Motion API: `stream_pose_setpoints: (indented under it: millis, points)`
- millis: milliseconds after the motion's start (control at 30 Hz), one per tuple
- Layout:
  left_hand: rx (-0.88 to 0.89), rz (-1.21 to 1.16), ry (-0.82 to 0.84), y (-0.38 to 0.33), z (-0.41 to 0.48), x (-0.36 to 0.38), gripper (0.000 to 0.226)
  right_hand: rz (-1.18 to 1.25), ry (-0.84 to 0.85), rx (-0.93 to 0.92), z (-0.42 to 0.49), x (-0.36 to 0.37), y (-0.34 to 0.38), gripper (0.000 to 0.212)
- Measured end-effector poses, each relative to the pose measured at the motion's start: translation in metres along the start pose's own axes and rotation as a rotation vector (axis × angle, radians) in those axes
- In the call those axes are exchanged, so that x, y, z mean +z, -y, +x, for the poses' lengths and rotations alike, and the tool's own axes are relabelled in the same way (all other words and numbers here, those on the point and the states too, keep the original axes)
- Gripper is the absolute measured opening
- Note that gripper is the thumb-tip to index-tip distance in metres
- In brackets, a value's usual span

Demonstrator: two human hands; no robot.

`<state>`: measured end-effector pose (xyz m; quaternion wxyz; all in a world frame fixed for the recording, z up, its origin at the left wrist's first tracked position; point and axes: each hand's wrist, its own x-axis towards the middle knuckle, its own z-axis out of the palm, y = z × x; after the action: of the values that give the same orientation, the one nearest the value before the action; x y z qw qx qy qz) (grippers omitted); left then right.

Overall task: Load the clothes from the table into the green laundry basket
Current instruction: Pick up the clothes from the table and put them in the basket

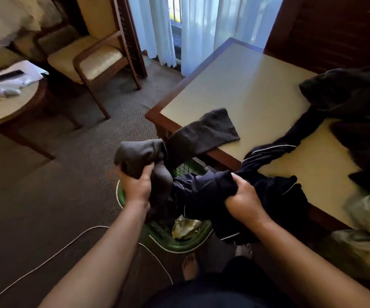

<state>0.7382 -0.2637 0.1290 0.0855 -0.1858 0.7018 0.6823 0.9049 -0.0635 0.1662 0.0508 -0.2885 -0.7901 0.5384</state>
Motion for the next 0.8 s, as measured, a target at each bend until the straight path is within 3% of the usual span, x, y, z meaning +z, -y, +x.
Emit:
stream_pose_setpoints:
  millis: [100,233,300,367,400,467,533,600,700,800]
  points:
    - [-0.23,-0.028,0.203,0.001,0.0,-0.006,0.091,0.092,0.06,-0.034,-0.009,0.003,0.007,0.031]
    - [-0.439,0.109,0.372,0.001,-0.011,-0.017,0.08,0.213,0.14,-0.071,-0.017,0.007,0.02,0.03]
    - [-0.552,0.022,0.615,-0.002,-0.026,-0.021,0.087,0.268,0.226,-0.105,-0.02,0.012,0.026,0.026]
    - [-0.585,-0.01,0.719,-0.019,-0.067,-0.009,0.075,0.334,0.311,-0.129,-0.021,0.019,0.032,0.025]
    - [-0.453,-0.101,0.77,-0.009,-0.074,-0.015,0.064,0.353,0.34,-0.145,-0.02,0.023,0.036,0.025]
    - [-0.376,0.051,0.64,-0.022,-0.09,-0.001,0.049,0.328,0.354,-0.219,-0.017,0.026,0.04,0.024]
    - [-0.374,0.14,0.837,-0.022,-0.092,0.001,0.04,0.214,0.283,-0.347,-0.014,0.022,0.041,0.025]
    - [-0.532,0.058,0.724,-0.03,-0.089,0.017,0.019,0.095,0.202,-0.423,-0.011,0.014,0.039,0.037]
    - [-0.53,-0.111,0.851,-0.026,-0.074,0.026,0.022,-0.187,0.18,-0.468,-0.006,-0.006,0.038,0.07]
    - [-0.438,-0.126,0.699,-0.04,-0.074,0.018,0.016,-0.58,0.407,-0.24,0.009,-0.035,0.03,0.122]
